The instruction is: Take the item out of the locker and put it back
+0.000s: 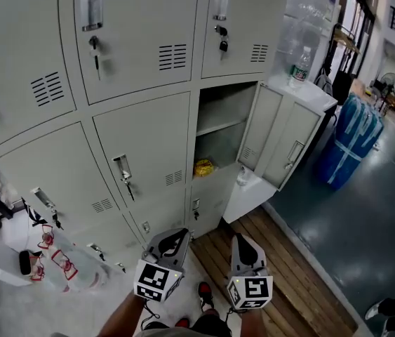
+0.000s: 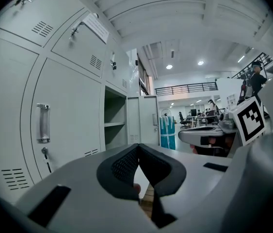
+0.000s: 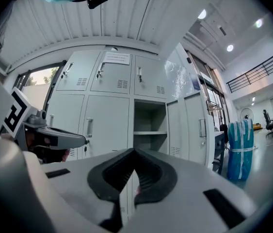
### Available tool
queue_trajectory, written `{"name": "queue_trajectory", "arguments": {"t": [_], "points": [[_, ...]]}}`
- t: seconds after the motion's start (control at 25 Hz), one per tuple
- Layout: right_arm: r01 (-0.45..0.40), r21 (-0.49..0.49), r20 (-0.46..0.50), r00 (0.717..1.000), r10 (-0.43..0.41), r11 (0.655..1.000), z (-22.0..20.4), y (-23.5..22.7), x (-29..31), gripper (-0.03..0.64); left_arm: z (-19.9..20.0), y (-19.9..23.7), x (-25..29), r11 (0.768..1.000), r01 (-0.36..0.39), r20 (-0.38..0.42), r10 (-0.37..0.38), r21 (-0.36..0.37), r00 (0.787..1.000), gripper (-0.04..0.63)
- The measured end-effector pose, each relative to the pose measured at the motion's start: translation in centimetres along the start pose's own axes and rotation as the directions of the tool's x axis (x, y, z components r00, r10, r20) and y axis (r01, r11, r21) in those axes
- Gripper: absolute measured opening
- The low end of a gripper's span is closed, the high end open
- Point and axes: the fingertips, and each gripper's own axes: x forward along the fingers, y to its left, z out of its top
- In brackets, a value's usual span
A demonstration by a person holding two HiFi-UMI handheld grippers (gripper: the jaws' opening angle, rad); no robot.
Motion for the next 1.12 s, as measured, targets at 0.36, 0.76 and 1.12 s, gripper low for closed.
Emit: {"name": "queue_trajectory", "arguments": {"t": [0.36,0.76,1.12], "points": [[-0.098,-0.001,-0.008,0.995,0.098,0.995,-0.8,-5.2,11.8,0.017,0.4,5.4,9.6,0.993,-0.116,-0.004,0.116,-0.014,0.993,0.023],[-0.216,0.035,-0.067,0.974,0.218,0.976,-3.3,-9.4,23.2,0.017,-0.7,10.0,18.5,0.973,-0.22,-0.065,0.216,-0.065,0.974,0.023],[-0.294,0.072,-0.141,0.943,0.302,0.953,-7.8,-10.2,28.9,0.017,-4.1,11.6,22.8,0.958,-0.267,-0.15,0.25,-0.101,0.956,0.023]]}}
